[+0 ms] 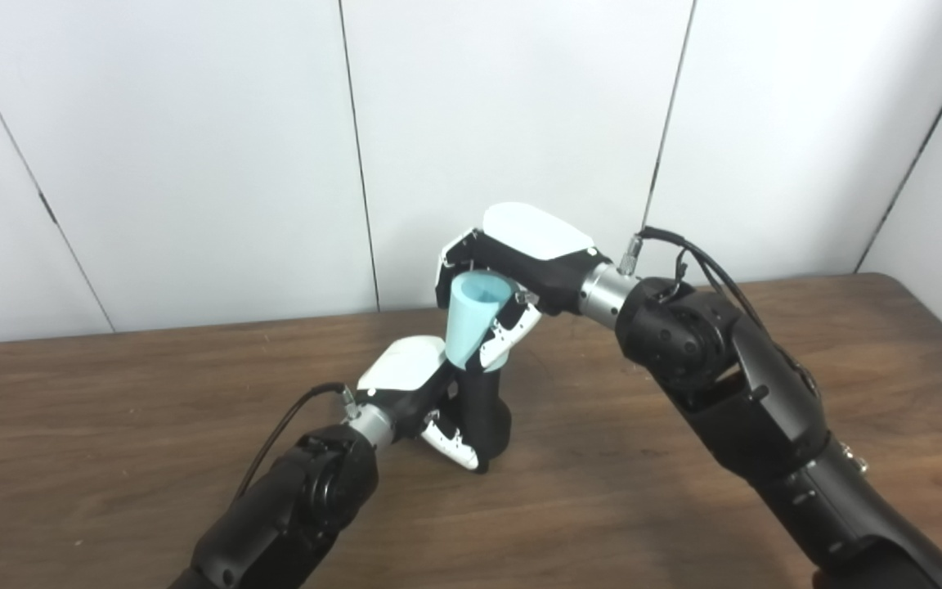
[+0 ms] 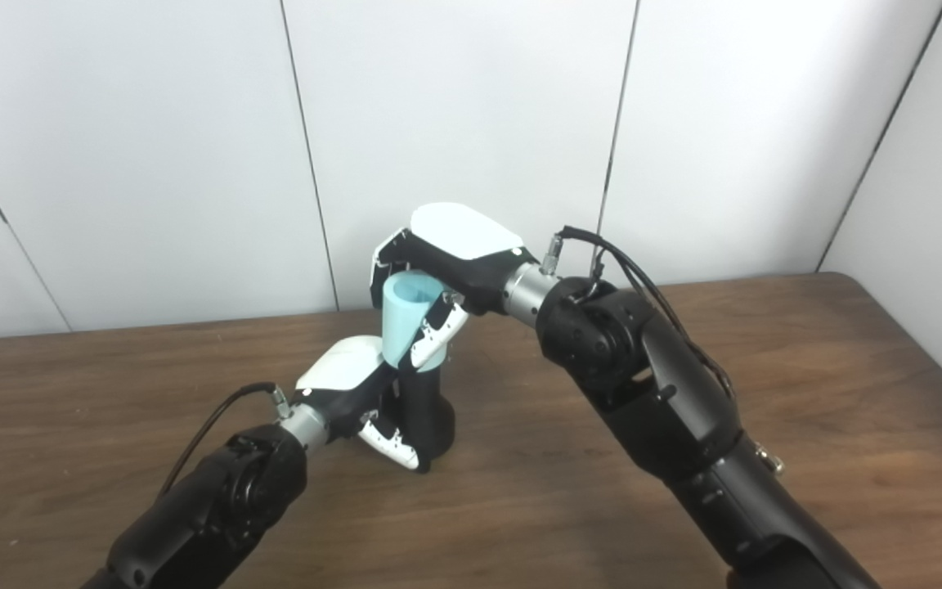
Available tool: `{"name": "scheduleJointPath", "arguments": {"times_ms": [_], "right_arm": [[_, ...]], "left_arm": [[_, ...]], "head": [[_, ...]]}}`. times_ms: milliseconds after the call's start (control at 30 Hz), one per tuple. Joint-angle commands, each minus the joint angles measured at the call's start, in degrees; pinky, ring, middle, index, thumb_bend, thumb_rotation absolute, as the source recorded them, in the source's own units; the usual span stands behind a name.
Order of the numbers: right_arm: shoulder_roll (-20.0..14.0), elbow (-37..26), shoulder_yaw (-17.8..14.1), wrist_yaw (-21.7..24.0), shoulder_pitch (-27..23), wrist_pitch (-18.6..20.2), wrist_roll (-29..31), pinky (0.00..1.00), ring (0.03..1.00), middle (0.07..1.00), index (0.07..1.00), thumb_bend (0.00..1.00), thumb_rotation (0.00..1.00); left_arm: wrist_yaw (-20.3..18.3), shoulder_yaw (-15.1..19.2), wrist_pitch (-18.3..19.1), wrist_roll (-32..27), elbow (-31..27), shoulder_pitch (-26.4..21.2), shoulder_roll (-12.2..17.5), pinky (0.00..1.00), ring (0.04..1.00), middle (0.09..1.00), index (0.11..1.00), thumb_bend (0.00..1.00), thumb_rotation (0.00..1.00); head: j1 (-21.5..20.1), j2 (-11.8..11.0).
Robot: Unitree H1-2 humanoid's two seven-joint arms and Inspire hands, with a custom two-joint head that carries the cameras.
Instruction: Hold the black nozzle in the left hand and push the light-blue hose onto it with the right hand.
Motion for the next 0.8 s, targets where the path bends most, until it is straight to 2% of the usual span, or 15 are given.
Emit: {"name": "scheduleJointPath", "arguments": {"times_ms": [0,333,467,633,767], "right_arm": [[-1.13,-0.45,-0.41,-0.13,-1.14,-0.48,-0.5,0.35,0.435,0.497,0.49,0.5,0.0],[-2.59,-0.56,-0.29,2.03,-0.78,-1.02,0.22,0.36,0.438,0.491,0.48,0.5,0.0],[-4.37,-1.28,-0.29,3.5,-0.69,-1.92,0.48,0.35,0.44,0.49,0.49,0.5,0.0],[-6.34,-2.13,-0.25,5.06,-0.85,-2.96,0.51,0.39,0.437,0.482,0.481,0.5,0.0],[-7.17,-2.63,-0.67,5.53,-0.47,-2.85,0.68,0.4,0.441,0.483,0.476,0.5,0.0]], "left_arm": [[-8.92,-5.19,2.6,2.62,3.36,6.57,-0.42,0.33,0.373,0.442,0.482,0.53,0.0],[-8.76,-4.95,2.84,2.9,2.94,6.99,-0.24,0.44,0.435,0.427,0.483,0.53,0.0],[-8.62,-4.68,2.9,2.8,2.96,7.17,-0.23,0.37,0.391,0.415,0.483,0.53,0.0],[-8.44,-4.2,2.86,2.55,3.43,7.16,-0.41,0.42,0.429,0.42,0.484,0.53,0.0],[-8.68,-3.8,3.2,2.36,2.77,7.39,-0.24,0.41,0.431,0.425,0.484,0.53,0.0]], "head": [[0.0,0.18],[-0.22,0.99],[-0.35,1.07],[-0.8,1.67],[-0.93,2.03]]}}
